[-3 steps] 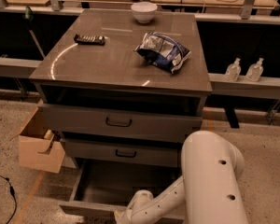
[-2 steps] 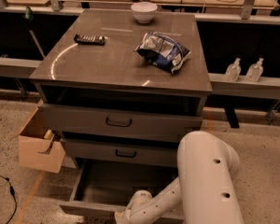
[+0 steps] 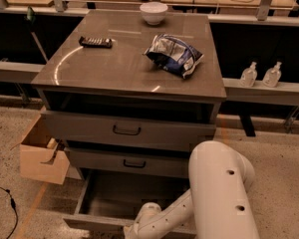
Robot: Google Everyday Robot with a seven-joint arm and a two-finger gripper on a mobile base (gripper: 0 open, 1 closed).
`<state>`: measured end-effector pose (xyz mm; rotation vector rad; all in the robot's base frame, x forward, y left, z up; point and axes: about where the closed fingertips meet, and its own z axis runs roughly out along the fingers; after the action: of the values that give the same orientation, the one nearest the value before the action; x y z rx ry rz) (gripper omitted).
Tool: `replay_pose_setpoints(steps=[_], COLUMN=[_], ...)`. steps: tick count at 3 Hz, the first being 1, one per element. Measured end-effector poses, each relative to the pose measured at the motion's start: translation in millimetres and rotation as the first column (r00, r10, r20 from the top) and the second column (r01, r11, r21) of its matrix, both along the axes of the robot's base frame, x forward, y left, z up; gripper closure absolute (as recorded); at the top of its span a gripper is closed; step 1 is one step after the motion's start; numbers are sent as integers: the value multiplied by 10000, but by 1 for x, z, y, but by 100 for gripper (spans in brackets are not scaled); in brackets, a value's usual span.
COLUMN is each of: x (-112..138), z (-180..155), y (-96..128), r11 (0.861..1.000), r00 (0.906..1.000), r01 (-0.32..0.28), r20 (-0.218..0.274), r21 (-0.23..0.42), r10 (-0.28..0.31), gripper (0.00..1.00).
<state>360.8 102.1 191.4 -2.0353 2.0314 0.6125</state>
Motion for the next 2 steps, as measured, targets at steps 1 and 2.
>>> replay_pose_setpoints(steps=[1, 2], x=[-1, 0], z=[-5, -10], y=[-3, -3], r11=[9997, 9992], r00=[9999, 9996], r01=[163, 288], r20=[-48, 4], r21=[-154, -281], r10=[-164, -288], gripper=[0, 0])
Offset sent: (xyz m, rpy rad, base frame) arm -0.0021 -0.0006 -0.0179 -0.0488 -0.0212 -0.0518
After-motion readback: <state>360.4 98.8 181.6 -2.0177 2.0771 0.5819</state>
